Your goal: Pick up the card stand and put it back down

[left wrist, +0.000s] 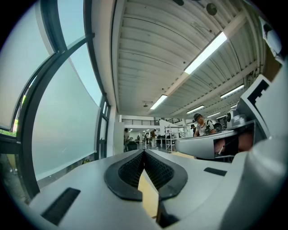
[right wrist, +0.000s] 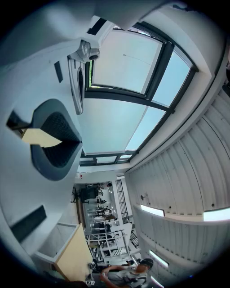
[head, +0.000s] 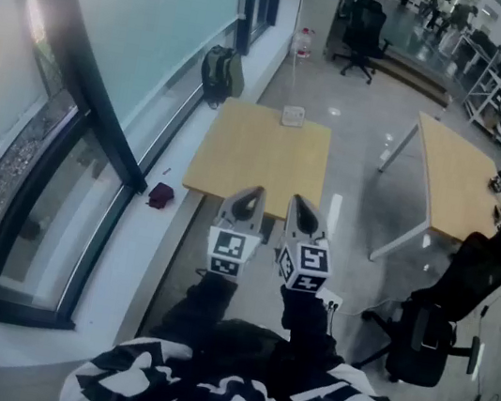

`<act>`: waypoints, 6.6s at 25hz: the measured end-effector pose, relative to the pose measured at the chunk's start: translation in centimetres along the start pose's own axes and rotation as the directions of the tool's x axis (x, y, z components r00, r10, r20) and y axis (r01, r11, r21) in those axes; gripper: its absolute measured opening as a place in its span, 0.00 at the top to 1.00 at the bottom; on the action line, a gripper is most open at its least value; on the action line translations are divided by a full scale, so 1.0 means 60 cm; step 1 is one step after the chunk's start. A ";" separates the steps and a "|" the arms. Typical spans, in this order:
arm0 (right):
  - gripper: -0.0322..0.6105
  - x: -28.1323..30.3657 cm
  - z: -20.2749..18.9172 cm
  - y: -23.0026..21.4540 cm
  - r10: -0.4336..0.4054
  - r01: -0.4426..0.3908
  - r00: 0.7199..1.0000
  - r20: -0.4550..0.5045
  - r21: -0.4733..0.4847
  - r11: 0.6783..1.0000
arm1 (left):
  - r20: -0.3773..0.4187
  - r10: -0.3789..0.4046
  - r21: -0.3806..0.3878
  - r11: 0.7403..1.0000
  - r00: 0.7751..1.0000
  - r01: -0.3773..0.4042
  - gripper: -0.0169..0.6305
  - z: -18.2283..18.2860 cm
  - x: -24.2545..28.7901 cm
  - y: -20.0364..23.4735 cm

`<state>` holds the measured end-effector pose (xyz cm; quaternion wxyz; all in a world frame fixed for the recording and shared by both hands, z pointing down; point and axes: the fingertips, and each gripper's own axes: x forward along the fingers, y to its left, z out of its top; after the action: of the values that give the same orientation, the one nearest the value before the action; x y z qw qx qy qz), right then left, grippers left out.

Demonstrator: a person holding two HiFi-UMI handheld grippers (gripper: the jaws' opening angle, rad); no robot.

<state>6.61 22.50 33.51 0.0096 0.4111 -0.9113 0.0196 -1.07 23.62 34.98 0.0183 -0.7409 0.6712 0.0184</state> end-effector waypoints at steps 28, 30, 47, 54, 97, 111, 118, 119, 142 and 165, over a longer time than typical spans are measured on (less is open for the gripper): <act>0.94 -0.064 -0.042 -0.176 0.012 -0.012 1.000 0.001 0.094 0.996 | -0.041 0.038 0.024 0.999 0.998 -0.037 0.96 -0.046 0.068 -0.149; 0.94 -0.057 -0.044 -0.182 0.011 -0.011 1.000 0.001 0.102 0.995 | -0.041 0.032 0.032 0.999 0.999 -0.031 0.96 -0.045 0.078 -0.150; 0.94 0.231 -0.023 -0.231 -0.064 0.064 0.998 0.001 0.071 0.995 | 0.001 -0.075 0.010 0.997 0.997 0.075 0.96 -0.039 0.336 0.015; 0.94 0.379 -0.020 -0.221 -0.084 0.083 0.996 0.003 0.069 0.994 | 0.007 -0.120 -0.002 0.993 0.993 0.120 0.96 -0.049 0.430 0.112; 0.93 0.758 -0.334 -0.426 0.093 -0.055 0.933 -0.348 0.117 0.992 | -0.446 -0.208 -0.038 0.976 0.871 0.214 0.93 -0.473 0.783 0.369; 0.93 0.825 -0.426 -0.453 0.238 -0.175 0.889 -0.392 0.190 0.966 | -0.480 -0.314 -0.083 0.946 0.819 0.314 0.47 -0.590 0.903 0.425; 0.93 0.847 -0.457 -0.474 0.263 -0.196 0.881 -0.394 0.204 0.959 | -0.400 -0.493 -0.147 0.866 0.772 0.477 0.47 -0.603 0.990 0.367; 0.93 0.851 -0.460 -0.475 0.269 -0.201 0.880 -0.390 0.206 0.958 | -0.399 -0.514 -0.150 0.854 0.760 0.499 0.47 -0.606 1.000 0.359; 0.93 0.848 -0.487 -0.534 0.245 -0.158 0.885 -0.396 0.239 0.958 | -0.355 -0.706 -0.240 0.703 0.613 0.670 0.69 -0.646 1.079 0.265; 0.93 0.772 -0.408 -0.501 0.178 -0.092 0.924 -0.339 0.254 0.963 | -0.485 -0.713 -0.359 0.691 0.507 0.628 0.94 -0.599 0.948 0.192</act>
<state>-1.47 -31.01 60.35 0.1259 0.3348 -0.9118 0.2017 -6.85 -35.90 67.88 -0.2364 -0.9080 0.2983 -0.1753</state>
